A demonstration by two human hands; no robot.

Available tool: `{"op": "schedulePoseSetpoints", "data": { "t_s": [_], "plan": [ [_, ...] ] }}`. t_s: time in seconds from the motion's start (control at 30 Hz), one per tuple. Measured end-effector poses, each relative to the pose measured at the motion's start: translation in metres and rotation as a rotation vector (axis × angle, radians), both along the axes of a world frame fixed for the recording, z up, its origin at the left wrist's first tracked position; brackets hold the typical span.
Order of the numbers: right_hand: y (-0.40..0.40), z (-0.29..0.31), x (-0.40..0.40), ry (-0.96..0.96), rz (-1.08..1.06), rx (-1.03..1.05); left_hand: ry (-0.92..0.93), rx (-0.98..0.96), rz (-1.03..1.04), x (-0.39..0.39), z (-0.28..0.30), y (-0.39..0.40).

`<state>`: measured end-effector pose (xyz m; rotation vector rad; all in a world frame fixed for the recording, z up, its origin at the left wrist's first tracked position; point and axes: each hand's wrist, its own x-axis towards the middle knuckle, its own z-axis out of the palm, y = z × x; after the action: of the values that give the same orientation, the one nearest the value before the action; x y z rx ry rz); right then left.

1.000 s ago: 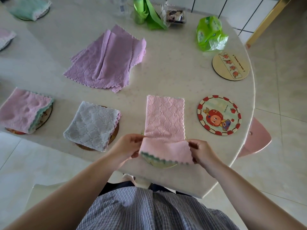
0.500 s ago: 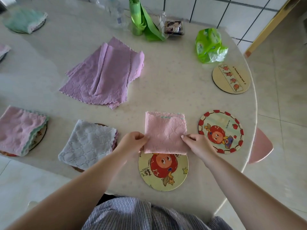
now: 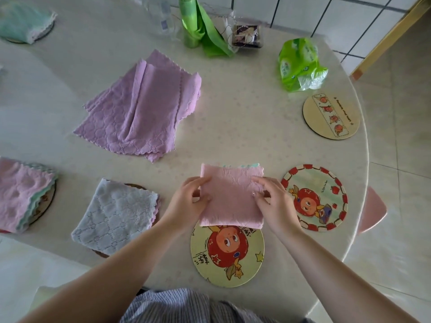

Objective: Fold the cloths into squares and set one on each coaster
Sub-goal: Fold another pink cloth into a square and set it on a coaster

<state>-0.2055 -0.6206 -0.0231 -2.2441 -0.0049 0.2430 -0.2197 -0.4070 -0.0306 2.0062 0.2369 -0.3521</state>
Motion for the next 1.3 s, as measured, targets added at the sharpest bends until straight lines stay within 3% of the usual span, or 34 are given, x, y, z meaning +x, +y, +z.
{"op": "schedulePoseSetpoints", "data": {
  "t_s": [0.2, 0.33, 0.47, 0.6, 0.73, 0.87, 1.03, 1.3],
  "plan": [
    [-0.001, -0.015, 0.010, 0.068, 0.048, -0.094, 0.016, 0.090, -0.020, 0.006, -0.010, -0.002],
    [0.000, -0.005, 0.011, -0.012, 0.070, -0.236, -0.116, 0.373, -0.045, 0.004, -0.001, -0.003],
    [0.010, -0.002, 0.006, -0.127, 0.358, -0.469, -0.400, 0.585, -0.334, -0.002, 0.000, -0.015],
    [0.011, -0.021, 0.000, -0.097, 0.517, -0.655, -0.304, 0.750, -0.596, -0.002, -0.021, -0.015],
    [0.003, -0.026, 0.003, -0.066, 0.552, -0.694, -0.264, 0.837, -0.689, 0.002, -0.029, -0.005],
    [-0.001, -0.016, 0.004, -0.056, 0.477, -0.596, -0.249, 0.780, -0.612, 0.000, -0.016, -0.006],
    [-0.020, 0.000, -0.010, 0.082, 0.034, -0.255, -0.141, 0.543, -0.151, -0.012, 0.004, 0.009],
    [0.010, 0.005, 0.001, 0.248, 0.040, -0.113, 0.012, 0.247, -0.130, 0.011, 0.004, -0.001]
  ]
}}
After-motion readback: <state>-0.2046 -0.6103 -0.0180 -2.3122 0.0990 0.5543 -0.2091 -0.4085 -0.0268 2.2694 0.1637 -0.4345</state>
